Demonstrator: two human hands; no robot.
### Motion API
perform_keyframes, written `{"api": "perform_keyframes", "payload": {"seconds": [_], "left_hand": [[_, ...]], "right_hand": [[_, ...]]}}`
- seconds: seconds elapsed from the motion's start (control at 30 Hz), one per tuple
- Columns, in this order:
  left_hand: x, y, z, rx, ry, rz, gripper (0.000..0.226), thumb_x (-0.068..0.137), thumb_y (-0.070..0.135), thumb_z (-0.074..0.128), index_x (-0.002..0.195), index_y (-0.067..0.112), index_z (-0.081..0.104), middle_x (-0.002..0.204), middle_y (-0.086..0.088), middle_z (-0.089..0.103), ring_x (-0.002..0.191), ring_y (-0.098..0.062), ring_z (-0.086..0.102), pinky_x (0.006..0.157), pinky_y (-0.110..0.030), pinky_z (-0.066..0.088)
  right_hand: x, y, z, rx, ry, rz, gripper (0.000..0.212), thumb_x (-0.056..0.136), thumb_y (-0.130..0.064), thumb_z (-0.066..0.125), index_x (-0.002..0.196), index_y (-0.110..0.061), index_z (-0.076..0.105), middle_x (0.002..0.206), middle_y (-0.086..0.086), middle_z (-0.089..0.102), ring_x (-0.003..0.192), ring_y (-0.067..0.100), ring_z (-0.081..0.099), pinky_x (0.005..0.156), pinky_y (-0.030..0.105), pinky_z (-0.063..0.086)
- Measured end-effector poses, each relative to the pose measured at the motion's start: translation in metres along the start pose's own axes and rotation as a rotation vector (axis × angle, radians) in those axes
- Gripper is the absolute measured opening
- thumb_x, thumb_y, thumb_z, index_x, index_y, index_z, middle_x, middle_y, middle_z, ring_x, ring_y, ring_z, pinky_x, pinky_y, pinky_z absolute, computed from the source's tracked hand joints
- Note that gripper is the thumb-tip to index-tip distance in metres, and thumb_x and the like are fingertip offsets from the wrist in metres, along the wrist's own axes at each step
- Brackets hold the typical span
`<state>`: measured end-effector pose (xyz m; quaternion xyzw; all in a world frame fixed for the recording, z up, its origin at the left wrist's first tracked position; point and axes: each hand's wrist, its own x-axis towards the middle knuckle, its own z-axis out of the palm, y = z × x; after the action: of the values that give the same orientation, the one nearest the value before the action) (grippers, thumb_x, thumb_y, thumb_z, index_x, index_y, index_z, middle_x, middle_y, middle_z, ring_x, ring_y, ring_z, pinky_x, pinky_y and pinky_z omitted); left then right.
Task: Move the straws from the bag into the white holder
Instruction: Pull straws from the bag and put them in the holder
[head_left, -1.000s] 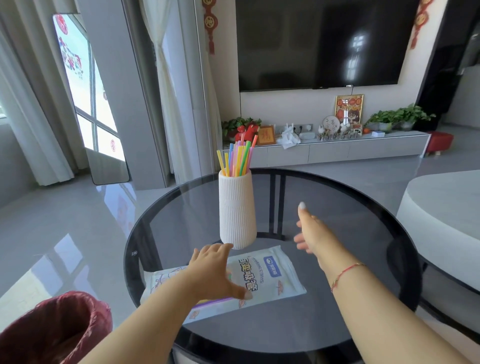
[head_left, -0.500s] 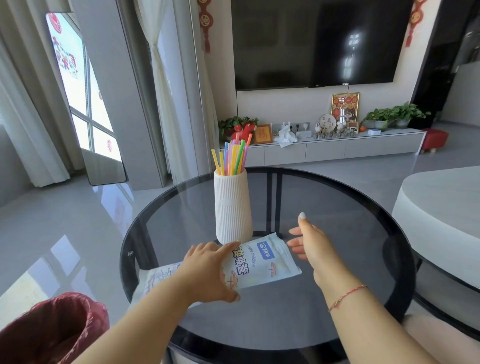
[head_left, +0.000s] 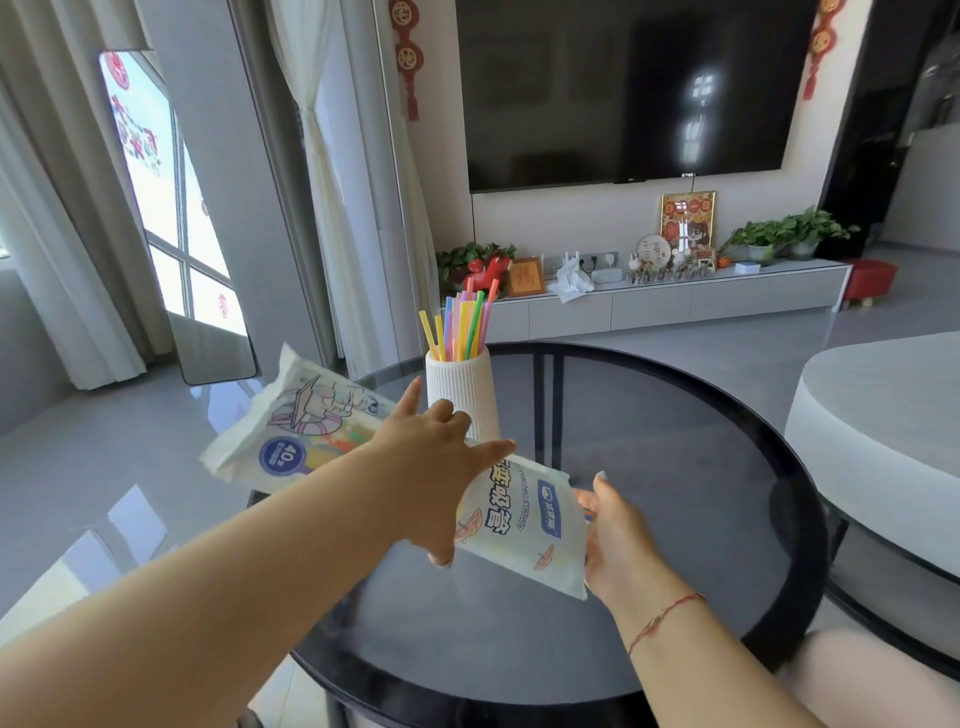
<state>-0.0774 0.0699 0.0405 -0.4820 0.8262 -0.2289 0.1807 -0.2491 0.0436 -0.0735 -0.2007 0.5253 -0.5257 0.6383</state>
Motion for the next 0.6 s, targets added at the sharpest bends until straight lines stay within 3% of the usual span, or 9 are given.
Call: {"api": "perform_keyframes", "payload": {"seconds": [0.07, 0.17, 0.4, 0.5, 0.6], "left_hand": [[0.001, 0.001, -0.003, 0.033, 0.026, 0.012, 0.112, 0.066, 0.065, 0.07, 0.148, 0.04, -0.001, 0.14, -0.006, 0.039, 0.131, -0.031, 0.033, 0.112, -0.065, -0.001], [0.0, 0.001, 0.001, -0.002, 0.053, 0.0, 0.111, 0.066, 0.065, 0.07, 0.148, 0.04, -0.001, 0.14, -0.004, 0.039, 0.131, -0.03, 0.033, 0.113, -0.066, 0.001], [-0.01, -0.004, 0.035, -0.327, 0.108, -0.107, 0.113, 0.064, 0.071, 0.066, 0.146, 0.044, -0.007, 0.139, 0.006, 0.037, 0.13, -0.022, 0.029, 0.115, -0.06, 0.008], [-0.016, -0.005, 0.048, -0.452, 0.105, -0.17, 0.115, 0.063, 0.073, 0.066, 0.146, 0.045, -0.009, 0.137, 0.009, 0.037, 0.125, -0.019, 0.029, 0.116, -0.049, 0.015], [-0.018, -0.005, 0.058, -0.506, 0.094, -0.197, 0.116, 0.063, 0.073, 0.066, 0.146, 0.045, -0.01, 0.136, 0.01, 0.038, 0.123, -0.018, 0.03, 0.115, -0.045, 0.02]], "right_hand": [[-0.002, 0.0, 0.001, 0.006, -0.001, -0.049, 0.043, 0.099, -0.04, 0.036, 0.087, -0.008, 0.062, 0.069, 0.009, 0.062, 0.062, 0.026, 0.057, 0.058, 0.032, 0.046], [-0.003, -0.002, 0.0, -0.027, 0.015, -0.11, 0.041, 0.099, -0.036, 0.041, 0.077, -0.009, 0.063, 0.056, 0.005, 0.064, 0.059, 0.027, 0.059, 0.058, 0.032, 0.048], [-0.011, -0.021, -0.006, -0.098, -0.009, -0.166, 0.043, 0.097, -0.044, 0.041, 0.08, -0.012, 0.064, 0.077, 0.01, 0.069, 0.071, 0.028, 0.066, 0.063, 0.035, 0.054], [-0.012, -0.023, -0.008, -0.097, -0.051, -0.208, 0.046, 0.097, -0.045, 0.041, 0.072, -0.011, 0.059, 0.073, 0.009, 0.068, 0.065, 0.024, 0.064, 0.057, 0.031, 0.05], [-0.015, -0.02, -0.008, -0.263, -0.057, -0.232, 0.05, 0.093, -0.056, 0.039, 0.077, -0.014, 0.061, 0.063, 0.003, 0.064, 0.052, 0.015, 0.059, 0.042, 0.021, 0.039]]}}
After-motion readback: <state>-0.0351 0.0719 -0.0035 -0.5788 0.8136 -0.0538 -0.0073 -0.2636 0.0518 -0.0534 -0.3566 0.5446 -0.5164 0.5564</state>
